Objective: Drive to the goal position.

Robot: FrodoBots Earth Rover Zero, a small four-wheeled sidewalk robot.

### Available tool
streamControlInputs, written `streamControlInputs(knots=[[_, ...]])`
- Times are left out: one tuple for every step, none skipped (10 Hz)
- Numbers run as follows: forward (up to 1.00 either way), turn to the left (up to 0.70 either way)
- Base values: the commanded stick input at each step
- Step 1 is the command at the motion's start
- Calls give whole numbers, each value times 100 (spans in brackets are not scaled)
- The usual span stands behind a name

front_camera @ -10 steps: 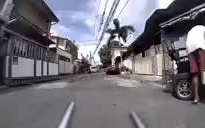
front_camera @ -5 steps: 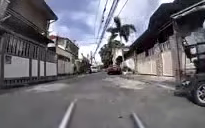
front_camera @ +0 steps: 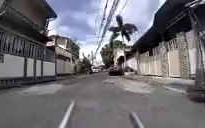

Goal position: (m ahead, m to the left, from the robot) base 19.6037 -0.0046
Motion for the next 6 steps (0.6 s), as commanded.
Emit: streamControlInputs(knots=[[100,0],[100,2],[100,0],[100,0],[100,0],[100,0]])
